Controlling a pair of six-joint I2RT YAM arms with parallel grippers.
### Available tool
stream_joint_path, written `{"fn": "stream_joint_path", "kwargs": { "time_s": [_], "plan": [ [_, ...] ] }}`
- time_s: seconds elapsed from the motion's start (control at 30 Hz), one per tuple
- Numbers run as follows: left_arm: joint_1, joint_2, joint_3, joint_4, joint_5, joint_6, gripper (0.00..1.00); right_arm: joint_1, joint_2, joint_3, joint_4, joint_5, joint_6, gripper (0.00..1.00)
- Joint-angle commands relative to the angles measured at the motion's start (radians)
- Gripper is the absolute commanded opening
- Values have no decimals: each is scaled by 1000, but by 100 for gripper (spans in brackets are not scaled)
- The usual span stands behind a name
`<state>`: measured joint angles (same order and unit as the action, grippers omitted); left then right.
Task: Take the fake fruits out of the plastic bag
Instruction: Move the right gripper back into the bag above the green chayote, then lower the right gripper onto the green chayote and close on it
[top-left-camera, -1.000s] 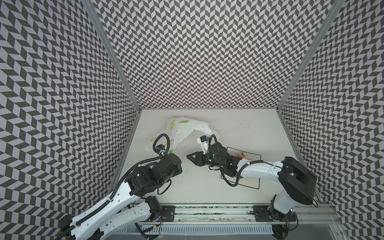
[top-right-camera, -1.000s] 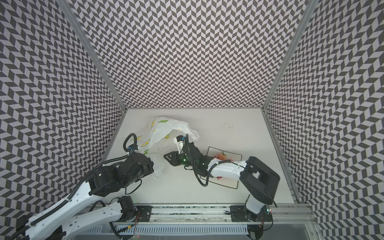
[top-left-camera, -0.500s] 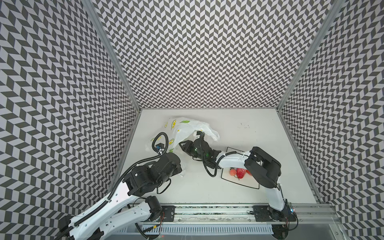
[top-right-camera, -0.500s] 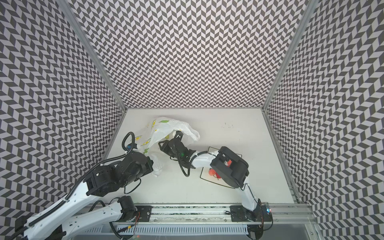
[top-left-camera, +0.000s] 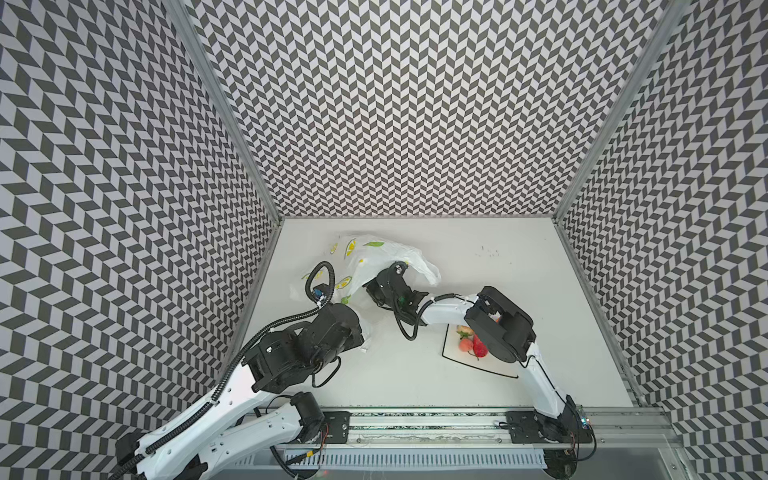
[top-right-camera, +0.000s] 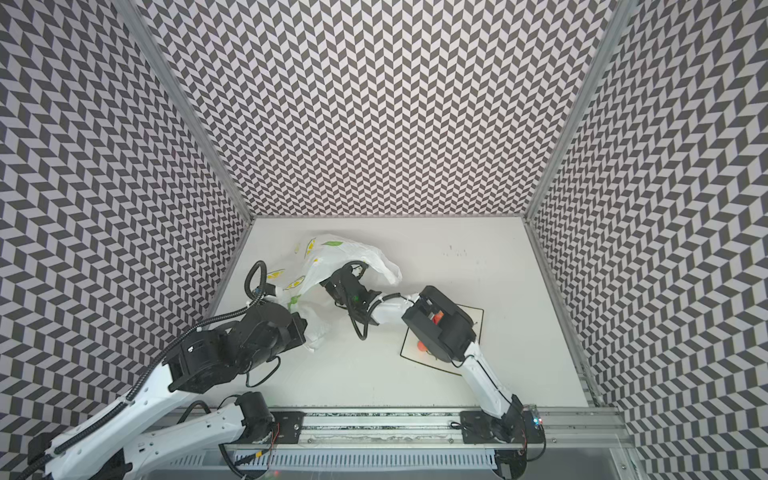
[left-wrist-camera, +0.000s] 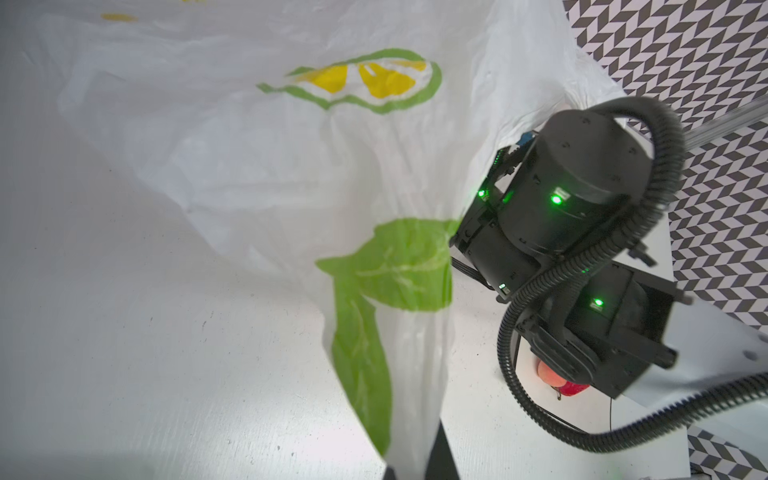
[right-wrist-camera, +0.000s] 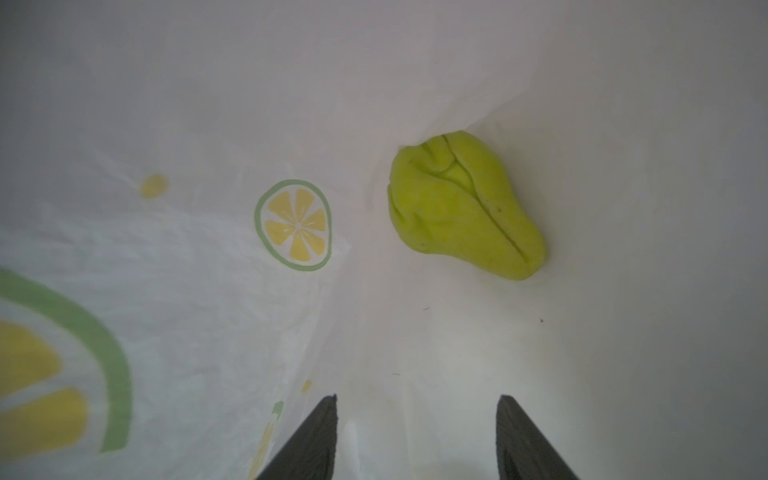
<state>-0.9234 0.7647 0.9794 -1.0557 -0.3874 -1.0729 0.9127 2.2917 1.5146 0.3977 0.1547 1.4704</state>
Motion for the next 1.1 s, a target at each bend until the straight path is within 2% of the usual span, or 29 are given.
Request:
{"fn": "stream_joint_path", "kwargs": {
  "time_s": [0.0,0.1,0.37,0.63,0.67,0.7,0.8,0.97,1.07],
  "plan": [
    [-3,-9,28,-8,-7,11,0,-12,34,75,-14,20,102,64],
    [-3,-10,33,-15,-7,11,0,-28,61,146,-80,28,64,65],
    [-3,-21,35,-18,-8,18,0,-60,104,249,-189,48,-266,69],
    [-3,-17,41,-7,6,44,0,-63,183,376,-302,85,-511,79],
    [-3,-17,43,-5,8,48,0,-63,195,399,-325,88,-528,80],
    [-4,-18,45,-2,11,54,0,-64,211,434,-354,93,-544,87],
    [-4,-16,49,4,21,70,0,-62,244,489,-378,85,-568,93],
    [-4,-10,58,15,42,101,0,-50,291,576,-400,82,-608,95],
    [-3,-2,72,39,63,131,0,-46,341,659,-466,98,-583,95]
  ]
}}
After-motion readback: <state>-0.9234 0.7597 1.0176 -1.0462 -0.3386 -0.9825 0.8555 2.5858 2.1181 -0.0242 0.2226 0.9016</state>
